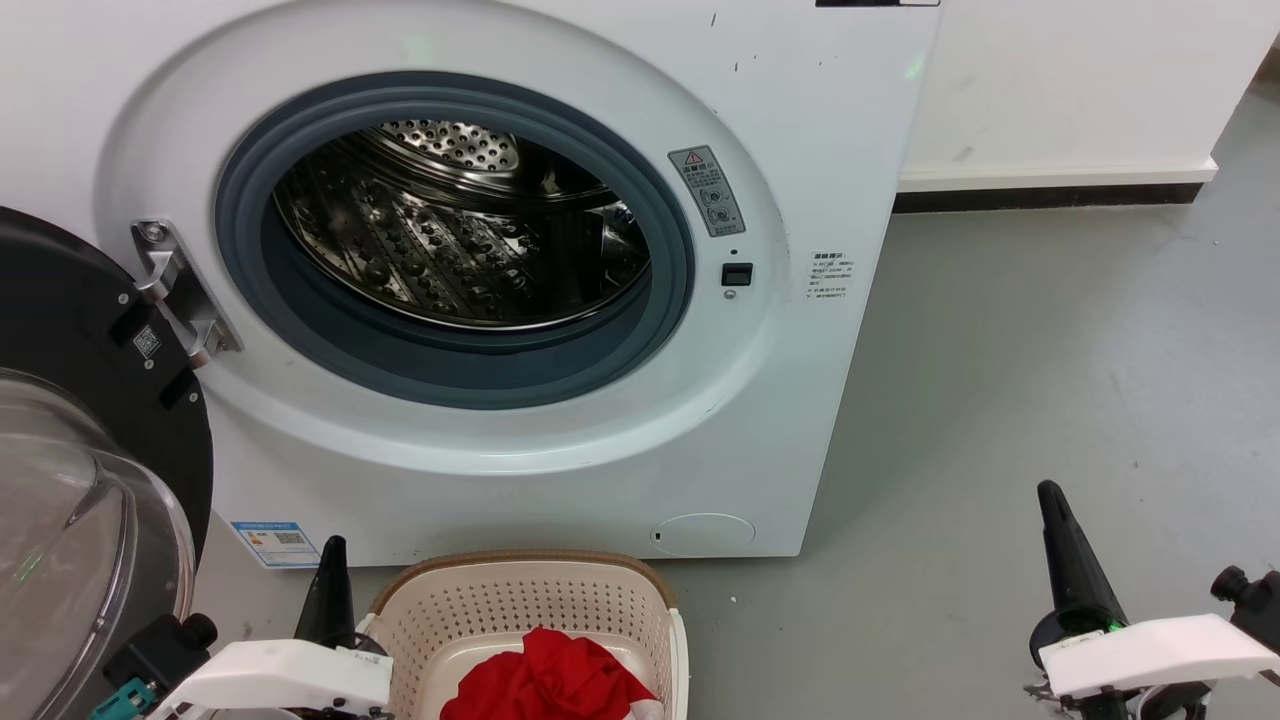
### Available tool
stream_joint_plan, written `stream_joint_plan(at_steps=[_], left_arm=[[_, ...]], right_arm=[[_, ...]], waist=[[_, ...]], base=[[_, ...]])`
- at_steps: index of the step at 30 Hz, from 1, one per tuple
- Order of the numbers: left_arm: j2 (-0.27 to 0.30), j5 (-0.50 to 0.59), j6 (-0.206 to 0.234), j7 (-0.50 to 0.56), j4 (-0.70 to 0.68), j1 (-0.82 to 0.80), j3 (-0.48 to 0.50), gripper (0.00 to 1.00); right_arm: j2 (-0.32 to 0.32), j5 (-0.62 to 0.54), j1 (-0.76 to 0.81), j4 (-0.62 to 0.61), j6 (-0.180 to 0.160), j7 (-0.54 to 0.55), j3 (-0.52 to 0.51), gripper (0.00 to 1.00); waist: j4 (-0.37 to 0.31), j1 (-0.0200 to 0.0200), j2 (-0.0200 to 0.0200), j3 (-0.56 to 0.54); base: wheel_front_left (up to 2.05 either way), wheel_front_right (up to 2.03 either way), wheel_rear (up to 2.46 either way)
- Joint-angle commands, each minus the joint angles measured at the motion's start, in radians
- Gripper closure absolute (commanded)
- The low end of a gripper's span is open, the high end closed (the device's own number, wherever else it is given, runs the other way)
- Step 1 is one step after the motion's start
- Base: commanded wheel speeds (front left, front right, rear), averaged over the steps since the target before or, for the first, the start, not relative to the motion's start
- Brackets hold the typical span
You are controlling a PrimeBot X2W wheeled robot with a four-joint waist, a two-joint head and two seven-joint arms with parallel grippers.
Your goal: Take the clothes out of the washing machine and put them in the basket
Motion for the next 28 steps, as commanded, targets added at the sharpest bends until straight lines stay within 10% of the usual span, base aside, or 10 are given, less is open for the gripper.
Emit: stream_joint_plan(at_steps=[1,28], left_arm=[[0.002,-0.032,-0.007,0.007,-0.004,-0.023,0.004,1.0],[0.0,-0.348,-0.057,0.082,0.036,-0.071,0.026,1.0]], right_arm=[[-0.006,0.034,-0.032,-0.002,0.0,0.006,-0.004,1.0],[-0.007,0.348,-0.075,0.058,0.0,0.082,-0.037,1.0]], waist=[[0.0,-0.0002,-0.0001,0.0],[0.007,-0.0002,-0.0001,0.002]], base=[[0.0,0.0,0.0],[0.0,0.0,0.0]])
